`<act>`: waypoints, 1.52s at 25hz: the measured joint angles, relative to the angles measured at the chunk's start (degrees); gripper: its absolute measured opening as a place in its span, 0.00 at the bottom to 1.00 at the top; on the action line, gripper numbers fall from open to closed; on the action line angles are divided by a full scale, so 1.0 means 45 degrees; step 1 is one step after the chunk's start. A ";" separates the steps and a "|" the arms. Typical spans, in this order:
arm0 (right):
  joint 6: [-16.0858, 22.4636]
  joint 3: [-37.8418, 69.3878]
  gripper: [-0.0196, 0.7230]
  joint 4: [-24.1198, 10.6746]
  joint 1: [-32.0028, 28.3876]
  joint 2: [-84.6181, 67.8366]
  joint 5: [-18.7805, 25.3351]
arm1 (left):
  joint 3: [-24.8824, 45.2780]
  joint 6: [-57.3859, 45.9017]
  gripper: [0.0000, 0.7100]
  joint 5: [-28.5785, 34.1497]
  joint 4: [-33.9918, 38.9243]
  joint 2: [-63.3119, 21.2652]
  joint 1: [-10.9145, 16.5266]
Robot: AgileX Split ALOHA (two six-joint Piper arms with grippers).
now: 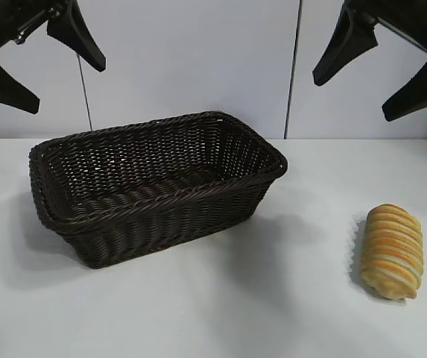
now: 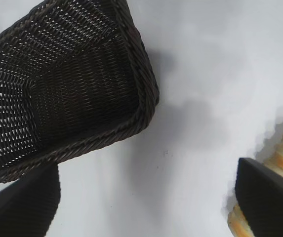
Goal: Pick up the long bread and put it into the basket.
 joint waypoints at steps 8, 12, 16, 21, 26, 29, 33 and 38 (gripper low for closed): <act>0.0000 0.0000 0.95 0.0002 0.0000 0.0000 0.0000 | 0.0000 0.0008 0.98 -0.0075 0.0000 0.0000 0.0000; 0.0000 0.0000 0.95 0.0002 0.0000 0.0000 0.0000 | 0.0000 0.0008 0.98 -0.0075 0.0000 0.0000 0.0000; 0.0000 0.0000 0.95 0.0002 0.0000 0.0000 0.0000 | 0.0000 0.0008 0.98 -0.0075 0.0000 0.0000 0.0000; 0.0000 0.0000 0.95 0.0002 0.0000 0.0000 0.0000 | 0.0000 0.0008 0.98 -0.0135 0.0000 0.0000 0.0000; 0.0000 0.0000 0.95 0.0002 0.0000 0.0000 0.0000 | 0.0000 0.0008 0.98 -0.0165 0.0000 0.0000 0.0000; 0.0000 0.0000 0.95 0.0002 0.0000 0.0000 0.0000 | 0.0000 -0.0003 0.98 -0.0141 0.0053 0.0000 0.0015; 0.0000 0.0000 0.95 0.0002 0.0000 0.0000 0.0000 | 0.0000 -0.1999 0.98 0.0691 0.1724 0.0000 0.0100; 0.0000 0.0000 0.95 0.0013 0.0000 0.0000 0.0000 | 0.0061 -0.5501 0.98 0.1239 0.5781 0.0000 -0.0438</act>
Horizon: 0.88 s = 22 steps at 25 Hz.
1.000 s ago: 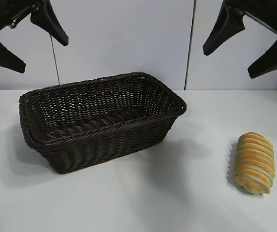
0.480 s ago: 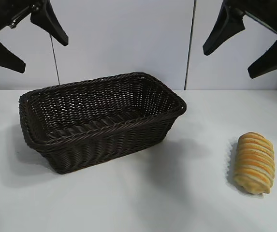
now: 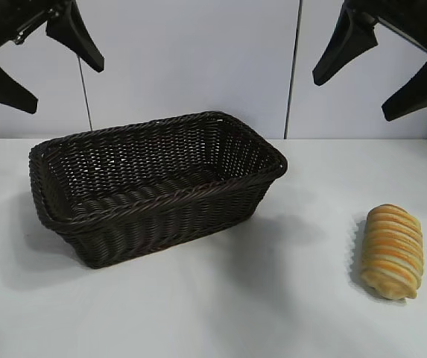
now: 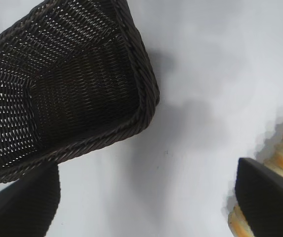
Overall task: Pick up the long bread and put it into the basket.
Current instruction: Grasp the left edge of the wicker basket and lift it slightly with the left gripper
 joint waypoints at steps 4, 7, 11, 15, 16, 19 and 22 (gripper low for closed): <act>0.0000 0.0000 0.95 0.0025 0.0000 0.0000 0.0000 | 0.0248 -0.0716 0.98 -0.0037 0.0506 0.0439 -0.0282; 0.0000 0.0000 0.95 0.0023 0.0000 0.0000 0.0024 | 0.0332 -0.0623 0.98 -0.0102 0.0203 0.1268 -0.0311; 0.0000 0.0000 0.95 0.0023 0.0000 0.0000 0.0073 | 0.0374 -0.0429 0.98 -0.0583 -0.0074 0.2286 -0.0311; 0.0000 0.0000 0.95 0.0023 0.0000 0.0000 0.0090 | 0.0374 -0.0429 0.98 -0.1068 -0.0298 0.2944 -0.0311; 0.0000 0.0000 0.95 0.0023 0.0000 0.0000 0.0090 | 0.0374 -0.0429 0.98 -0.1203 -0.0385 0.3029 -0.0311; 0.0000 0.0000 0.95 0.0023 0.0000 0.0000 0.0090 | 0.0385 -0.0284 0.98 -0.1583 -0.0794 0.3276 -0.0311; 0.0000 0.0000 0.95 0.0023 0.0000 0.0000 0.0090 | 0.0399 -0.0010 0.98 -0.1759 -0.1113 0.3486 -0.0311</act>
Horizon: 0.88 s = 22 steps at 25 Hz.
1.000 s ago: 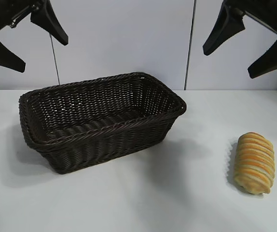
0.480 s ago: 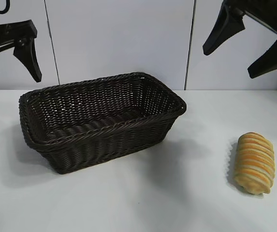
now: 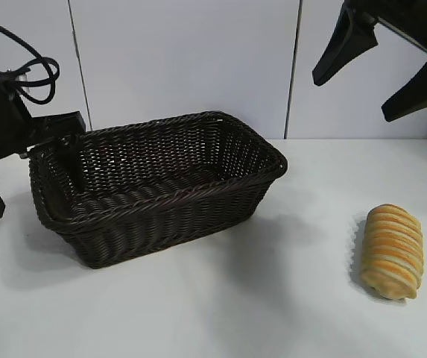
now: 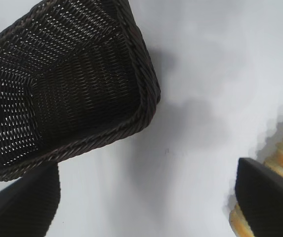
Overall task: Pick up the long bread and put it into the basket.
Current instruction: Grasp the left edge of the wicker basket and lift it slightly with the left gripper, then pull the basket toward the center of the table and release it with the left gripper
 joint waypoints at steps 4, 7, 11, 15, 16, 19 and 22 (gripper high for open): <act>0.0000 0.0000 0.95 0.0000 0.0000 0.0000 0.0013 | 0.0021 0.0108 0.81 -0.0146 -0.0045 0.0055 0.0000; 0.0000 0.0000 0.95 0.0000 0.0000 0.0000 0.0013 | 0.0021 0.0120 0.41 -0.0237 -0.0075 0.0055 0.0000; 0.0000 0.0000 0.95 0.0000 0.0000 0.0000 0.0013 | -0.0017 0.0041 0.14 -0.0373 -0.0356 0.0055 0.0000; -0.0004 0.0000 0.95 0.0000 0.0000 0.0000 0.0026 | -0.0109 0.0099 0.14 -0.0060 -0.0363 0.0055 -0.0015; -0.0004 0.0000 0.95 0.0000 0.0000 0.0000 0.0026 | -0.0206 0.0111 0.14 0.0102 -0.0363 0.0055 -0.0015; -0.0004 0.0000 0.95 0.0000 0.0000 0.0000 0.0026 | -0.0880 0.0420 0.14 0.0830 -0.0264 0.0055 -0.0003; -0.0004 0.0000 0.95 0.0000 0.0000 0.0000 0.0026 | -0.1906 0.1153 0.14 0.1867 -0.0200 0.0068 -0.0003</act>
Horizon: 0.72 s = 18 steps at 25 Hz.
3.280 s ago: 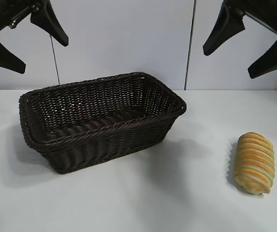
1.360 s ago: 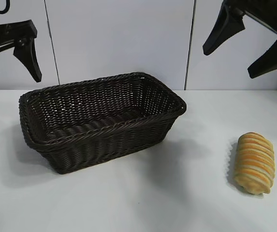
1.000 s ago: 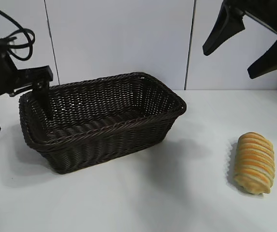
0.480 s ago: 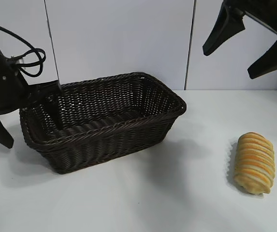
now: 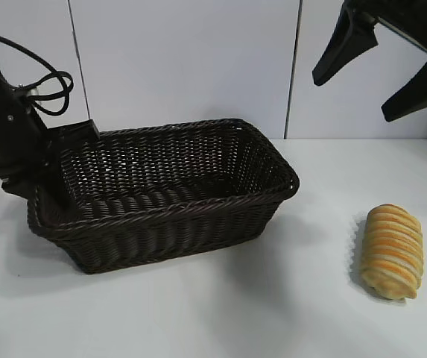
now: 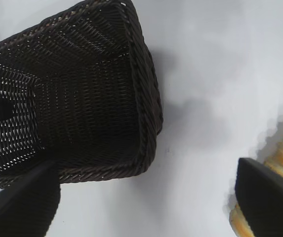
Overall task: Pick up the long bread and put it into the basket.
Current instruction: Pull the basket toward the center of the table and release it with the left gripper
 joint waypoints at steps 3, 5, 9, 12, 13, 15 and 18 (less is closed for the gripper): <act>0.0000 0.0000 0.95 0.0000 0.0000 0.0000 0.0012 | -0.1043 0.0715 0.14 0.0960 -0.0175 0.0010 0.0000; 0.0000 0.0000 0.95 0.0000 0.0000 0.0000 0.0051 | -0.1605 0.1061 0.14 0.1312 -0.0521 0.0010 0.0000; 0.0000 0.0000 0.95 0.0000 0.0000 0.0000 0.0091 | -0.2161 0.1188 0.14 0.1455 -0.1065 0.0010 -0.0039; 0.0000 0.0000 0.95 0.0000 0.0000 0.0000 0.0091 | -0.2196 0.1267 0.14 0.1250 -0.1077 0.0054 -0.0216; 0.0000 0.0000 0.95 0.0000 0.0000 0.0000 0.0091 | -0.2196 0.1334 0.14 0.1195 -0.1077 0.0133 -0.0284; 0.0000 0.0000 0.95 0.0000 0.0000 0.0000 0.0121 | -0.2222 0.1394 0.14 0.1164 -0.1077 0.0387 -0.0373; 0.0000 0.0000 0.95 0.0000 0.0000 0.0000 0.0160 | -0.2247 0.1467 0.14 0.1164 -0.1026 0.1077 -0.0432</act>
